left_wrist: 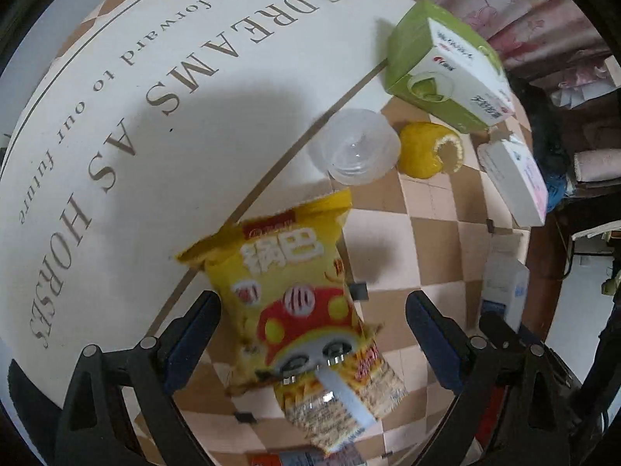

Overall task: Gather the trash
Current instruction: 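Grasp the yellow chip bag with the left gripper while the right grasps the white box, then carry the chip bag and white box over the bin and release both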

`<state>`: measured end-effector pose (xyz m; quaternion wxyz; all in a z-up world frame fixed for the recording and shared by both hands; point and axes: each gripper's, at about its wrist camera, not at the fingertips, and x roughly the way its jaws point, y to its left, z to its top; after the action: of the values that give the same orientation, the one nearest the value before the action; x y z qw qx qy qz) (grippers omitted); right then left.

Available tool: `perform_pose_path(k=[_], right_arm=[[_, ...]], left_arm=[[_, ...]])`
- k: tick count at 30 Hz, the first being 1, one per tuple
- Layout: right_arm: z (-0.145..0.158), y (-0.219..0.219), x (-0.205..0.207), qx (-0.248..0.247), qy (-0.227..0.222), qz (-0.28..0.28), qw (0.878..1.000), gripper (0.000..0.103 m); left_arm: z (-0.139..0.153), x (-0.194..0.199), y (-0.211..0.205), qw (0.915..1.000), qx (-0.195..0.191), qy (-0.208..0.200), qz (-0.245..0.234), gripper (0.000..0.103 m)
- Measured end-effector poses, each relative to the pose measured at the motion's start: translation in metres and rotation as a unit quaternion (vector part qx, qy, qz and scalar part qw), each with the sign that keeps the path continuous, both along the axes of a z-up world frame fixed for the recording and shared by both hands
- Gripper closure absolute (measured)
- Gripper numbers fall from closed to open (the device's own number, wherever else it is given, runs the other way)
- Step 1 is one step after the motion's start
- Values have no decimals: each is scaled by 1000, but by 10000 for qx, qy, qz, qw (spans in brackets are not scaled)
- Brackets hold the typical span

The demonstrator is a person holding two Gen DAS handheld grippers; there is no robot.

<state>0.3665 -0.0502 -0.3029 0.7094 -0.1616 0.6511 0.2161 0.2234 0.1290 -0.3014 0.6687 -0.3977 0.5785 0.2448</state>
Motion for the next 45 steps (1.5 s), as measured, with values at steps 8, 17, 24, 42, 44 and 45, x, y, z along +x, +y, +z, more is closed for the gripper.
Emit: perform_pose_path(k=[8,17,24,42,44,45], right_arm=[[-6,8,-3,-73,-84,200,9997,61],[19,1,-23,419,-266,213,9985,64],[56,-15,-53,880,-808,225,9926,65],[172,-151,-60,1533,-1879,-305,9697,65],[177,-178,-50,1494,-1950,-462,9683,65],[178,-189,-46,1478,-1966,-535,9678,65]], left_arm=[[10,-2,-12,9975,665,78,-243,59],[38,-6,-28,9764,1968,182,-867,62],[91,-23,-49,9557,2704,-168,-1154,62],[213,2,-180,9200,2951,-1742,-1903,62],[218,16,-197,9144,2937,-1867,-2070,62],[220,24,-208,9121,2906,-1926,-2157,62]])
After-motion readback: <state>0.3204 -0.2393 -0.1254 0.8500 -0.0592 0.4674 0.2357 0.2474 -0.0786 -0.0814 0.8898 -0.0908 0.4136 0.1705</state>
